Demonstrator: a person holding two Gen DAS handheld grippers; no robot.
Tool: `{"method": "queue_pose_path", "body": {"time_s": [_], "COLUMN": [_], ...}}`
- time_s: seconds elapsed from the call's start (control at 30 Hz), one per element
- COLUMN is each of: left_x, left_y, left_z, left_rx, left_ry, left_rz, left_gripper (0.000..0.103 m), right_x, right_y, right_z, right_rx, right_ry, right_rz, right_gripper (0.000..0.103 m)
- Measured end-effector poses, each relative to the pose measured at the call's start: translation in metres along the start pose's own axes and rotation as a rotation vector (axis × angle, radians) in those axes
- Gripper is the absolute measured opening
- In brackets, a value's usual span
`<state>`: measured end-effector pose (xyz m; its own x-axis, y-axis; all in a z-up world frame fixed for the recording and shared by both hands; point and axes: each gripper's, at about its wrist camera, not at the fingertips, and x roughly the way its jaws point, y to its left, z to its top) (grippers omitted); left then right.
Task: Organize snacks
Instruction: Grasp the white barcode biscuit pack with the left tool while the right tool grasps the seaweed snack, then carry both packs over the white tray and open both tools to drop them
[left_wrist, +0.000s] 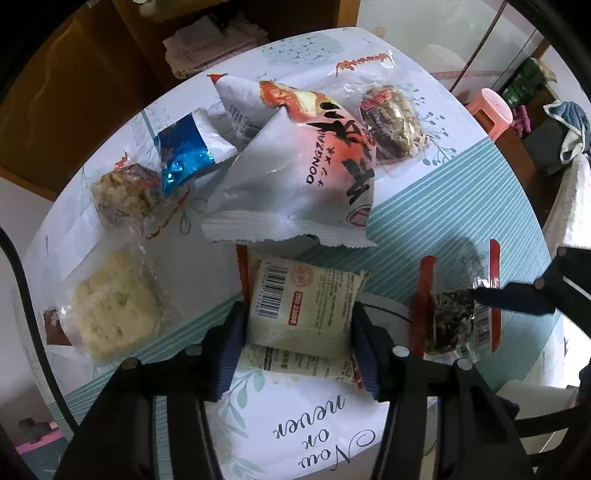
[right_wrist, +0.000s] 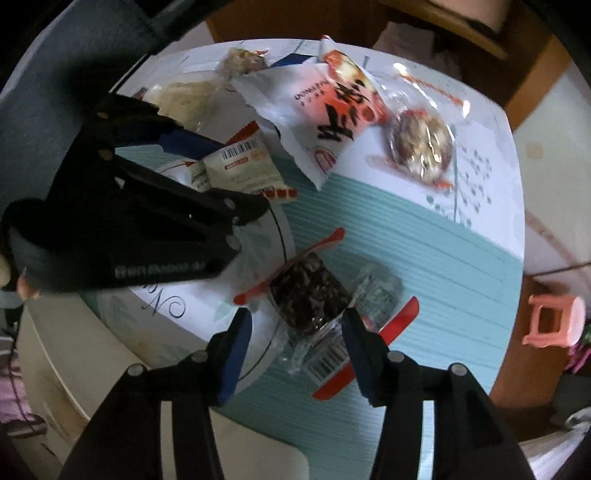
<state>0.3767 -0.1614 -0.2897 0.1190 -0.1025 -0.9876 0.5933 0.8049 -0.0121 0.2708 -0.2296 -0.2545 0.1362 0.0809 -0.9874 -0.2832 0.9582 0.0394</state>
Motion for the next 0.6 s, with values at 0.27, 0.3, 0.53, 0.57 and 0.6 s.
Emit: {"method": "queue_pose_path", "body": {"time_s": [0.27, 0.3, 0.53, 0.57, 0.6], "left_x": [-0.006, -0.008, -0.024, -0.027, -0.031], "left_y": [0.016, 0.020, 0.037, 0.038, 0.038], "left_z": [-0.009, -0.010, -0.017, -0.020, -0.023], "left_rx": [-0.073, -0.091, -0.124, -0.126, -0.129], "left_ry": [-0.010, -0.012, -0.035, -0.038, -0.042], "left_rz": [-0.045, -0.058, -0.077, -0.079, -0.080], "left_gripper": [0.052, 0.051, 0.051, 0.051, 0.051], "right_x": [0.012, 0.012, 0.016, 0.015, 0.014], "right_y": [0.000, 0.002, 0.007, 0.009, 0.008], "right_z": [0.020, 0.021, 0.029, 0.029, 0.030], "right_rx": [-0.060, -0.086, -0.147, -0.152, -0.163], "right_ry": [0.064, 0.052, 0.022, 0.014, 0.001], "right_rz": [-0.052, -0.071, -0.077, -0.073, -0.066], "right_gripper": [0.058, 0.059, 0.061, 0.048, 0.046]}}
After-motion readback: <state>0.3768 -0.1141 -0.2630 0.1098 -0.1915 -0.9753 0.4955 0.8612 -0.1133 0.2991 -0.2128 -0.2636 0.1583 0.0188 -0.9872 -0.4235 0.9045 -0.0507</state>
